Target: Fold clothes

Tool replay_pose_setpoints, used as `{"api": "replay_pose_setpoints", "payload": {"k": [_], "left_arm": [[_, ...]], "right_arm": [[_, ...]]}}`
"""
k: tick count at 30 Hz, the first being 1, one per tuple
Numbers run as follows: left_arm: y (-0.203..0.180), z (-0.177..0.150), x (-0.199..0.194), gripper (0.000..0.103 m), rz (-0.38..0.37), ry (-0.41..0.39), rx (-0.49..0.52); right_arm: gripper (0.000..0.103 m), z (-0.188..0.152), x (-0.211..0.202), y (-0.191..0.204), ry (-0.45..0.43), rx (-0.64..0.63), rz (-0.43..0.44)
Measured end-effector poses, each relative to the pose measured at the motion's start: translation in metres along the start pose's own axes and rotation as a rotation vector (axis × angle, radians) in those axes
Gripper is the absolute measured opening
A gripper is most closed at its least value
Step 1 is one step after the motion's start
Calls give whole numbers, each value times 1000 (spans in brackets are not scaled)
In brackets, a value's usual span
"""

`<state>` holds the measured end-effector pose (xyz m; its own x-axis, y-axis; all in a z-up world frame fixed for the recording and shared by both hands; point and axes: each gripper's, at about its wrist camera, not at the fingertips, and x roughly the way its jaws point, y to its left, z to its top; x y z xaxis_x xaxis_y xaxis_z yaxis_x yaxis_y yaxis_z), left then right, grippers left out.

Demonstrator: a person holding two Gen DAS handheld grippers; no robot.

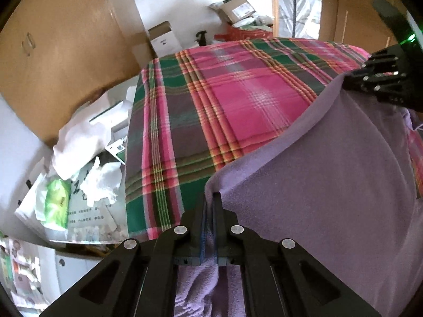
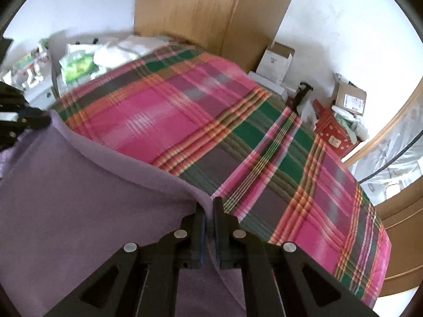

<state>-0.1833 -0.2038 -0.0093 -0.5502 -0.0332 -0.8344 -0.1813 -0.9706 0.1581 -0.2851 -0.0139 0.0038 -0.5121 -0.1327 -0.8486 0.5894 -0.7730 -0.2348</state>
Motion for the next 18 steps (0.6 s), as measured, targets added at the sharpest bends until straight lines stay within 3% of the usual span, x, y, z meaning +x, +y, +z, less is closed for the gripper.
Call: {"api": "replay_pose_setpoints", "payload": {"k": [5, 8, 11, 13, 16, 18], "left_arm": [[1, -1, 7, 4, -7, 9, -6], [5, -2, 7, 7, -27, 9, -37], [16, -5, 2, 12, -64, 19, -108], [29, -10, -7, 24, -92, 9, -191], [57, -24, -25, 27, -165, -3, -346], [67, -37, -36, 27, -165, -4, -410]], "right_arm": [[6, -1, 10, 3, 12, -4, -30], [14, -2, 3, -1, 6, 23, -23], [14, -5, -14, -8, -24, 81, 9], [15, -9, -27, -7, -47, 94, -1], [16, -17, -46, -2, -68, 93, -28], [16, -22, -57, 5, -80, 87, -22]]}}
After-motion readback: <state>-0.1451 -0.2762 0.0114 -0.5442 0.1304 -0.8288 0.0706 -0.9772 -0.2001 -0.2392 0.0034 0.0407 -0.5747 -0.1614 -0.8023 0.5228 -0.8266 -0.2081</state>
